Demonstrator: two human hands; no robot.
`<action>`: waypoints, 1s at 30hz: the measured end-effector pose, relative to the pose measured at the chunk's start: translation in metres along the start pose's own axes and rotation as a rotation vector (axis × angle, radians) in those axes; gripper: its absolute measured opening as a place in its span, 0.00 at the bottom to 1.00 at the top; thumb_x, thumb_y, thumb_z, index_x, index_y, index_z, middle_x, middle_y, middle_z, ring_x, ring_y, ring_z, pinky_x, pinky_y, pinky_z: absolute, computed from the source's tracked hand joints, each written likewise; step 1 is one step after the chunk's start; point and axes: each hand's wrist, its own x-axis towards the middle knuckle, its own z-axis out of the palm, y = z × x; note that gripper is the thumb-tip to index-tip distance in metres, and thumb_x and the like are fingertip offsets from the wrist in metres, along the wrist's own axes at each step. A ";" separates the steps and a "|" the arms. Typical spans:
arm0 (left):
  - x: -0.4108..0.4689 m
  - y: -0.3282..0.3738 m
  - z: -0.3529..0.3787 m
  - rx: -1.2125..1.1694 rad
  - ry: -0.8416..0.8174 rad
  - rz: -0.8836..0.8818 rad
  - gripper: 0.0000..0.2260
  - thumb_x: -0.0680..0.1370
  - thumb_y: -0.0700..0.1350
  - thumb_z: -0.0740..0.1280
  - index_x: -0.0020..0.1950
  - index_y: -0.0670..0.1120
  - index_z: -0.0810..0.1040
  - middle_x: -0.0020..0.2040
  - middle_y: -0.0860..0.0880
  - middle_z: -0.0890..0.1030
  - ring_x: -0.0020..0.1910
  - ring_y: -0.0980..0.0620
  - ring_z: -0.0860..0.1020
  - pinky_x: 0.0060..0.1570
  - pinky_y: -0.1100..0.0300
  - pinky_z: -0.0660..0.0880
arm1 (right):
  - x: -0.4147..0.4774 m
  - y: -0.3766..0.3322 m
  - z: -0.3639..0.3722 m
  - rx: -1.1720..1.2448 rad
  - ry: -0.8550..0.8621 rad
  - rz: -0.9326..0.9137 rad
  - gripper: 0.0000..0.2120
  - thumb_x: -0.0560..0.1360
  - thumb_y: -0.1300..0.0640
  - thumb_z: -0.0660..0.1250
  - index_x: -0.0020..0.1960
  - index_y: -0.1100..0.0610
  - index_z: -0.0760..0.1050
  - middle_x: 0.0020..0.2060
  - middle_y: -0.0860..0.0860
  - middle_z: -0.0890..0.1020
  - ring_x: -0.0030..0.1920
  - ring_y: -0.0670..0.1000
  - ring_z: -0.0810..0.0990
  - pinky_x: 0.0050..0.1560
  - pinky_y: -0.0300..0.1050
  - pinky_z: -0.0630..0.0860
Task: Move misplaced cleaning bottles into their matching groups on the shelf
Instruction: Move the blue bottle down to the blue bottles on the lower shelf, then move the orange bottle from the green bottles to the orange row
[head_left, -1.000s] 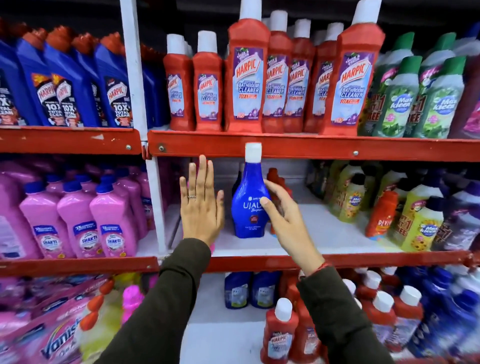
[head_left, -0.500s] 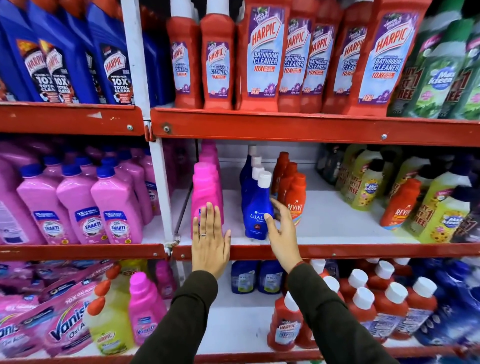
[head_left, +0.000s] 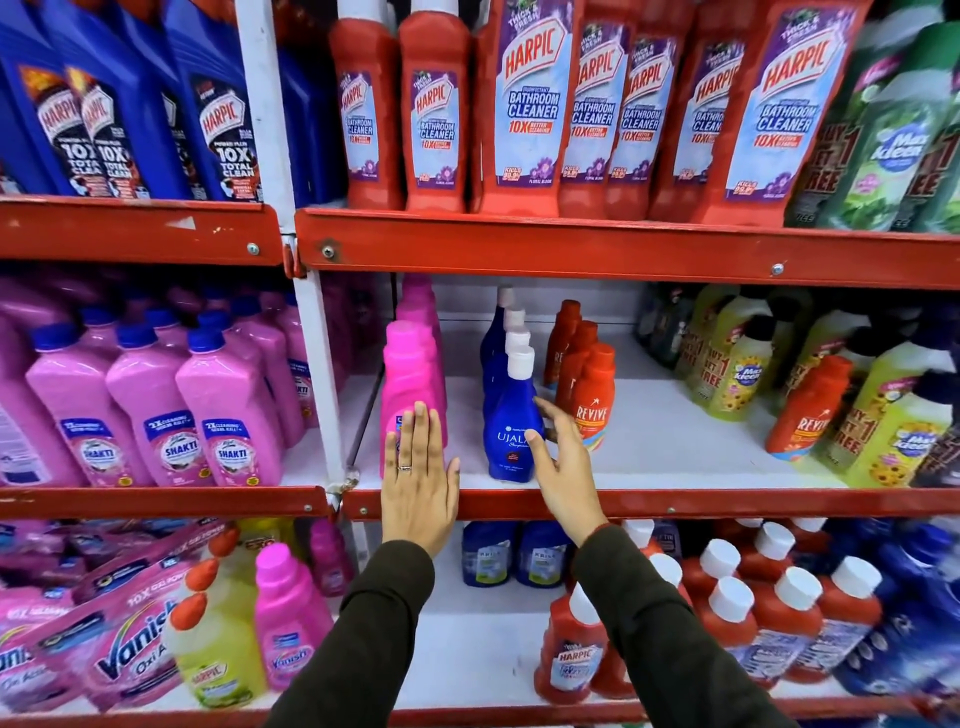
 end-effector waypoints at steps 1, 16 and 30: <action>0.000 0.000 -0.001 0.002 0.003 0.002 0.35 0.83 0.49 0.52 0.82 0.39 0.35 0.82 0.42 0.32 0.82 0.47 0.34 0.80 0.49 0.42 | 0.000 0.001 -0.001 -0.008 -0.007 -0.009 0.20 0.83 0.60 0.62 0.73 0.50 0.67 0.68 0.49 0.71 0.60 0.27 0.73 0.47 0.25 0.76; 0.019 0.073 0.000 -0.086 -0.001 0.041 0.36 0.83 0.50 0.52 0.82 0.41 0.33 0.82 0.45 0.29 0.82 0.48 0.32 0.80 0.49 0.38 | 0.000 0.000 -0.037 -0.046 -0.012 -0.049 0.21 0.82 0.55 0.65 0.74 0.49 0.67 0.71 0.47 0.73 0.64 0.32 0.73 0.55 0.24 0.74; 0.011 0.102 0.034 -0.024 0.032 0.033 0.33 0.83 0.48 0.52 0.83 0.39 0.40 0.84 0.43 0.37 0.83 0.46 0.38 0.82 0.49 0.38 | 0.045 -0.002 -0.219 -0.455 0.727 -0.076 0.27 0.78 0.63 0.65 0.76 0.62 0.63 0.74 0.63 0.63 0.75 0.62 0.62 0.74 0.55 0.61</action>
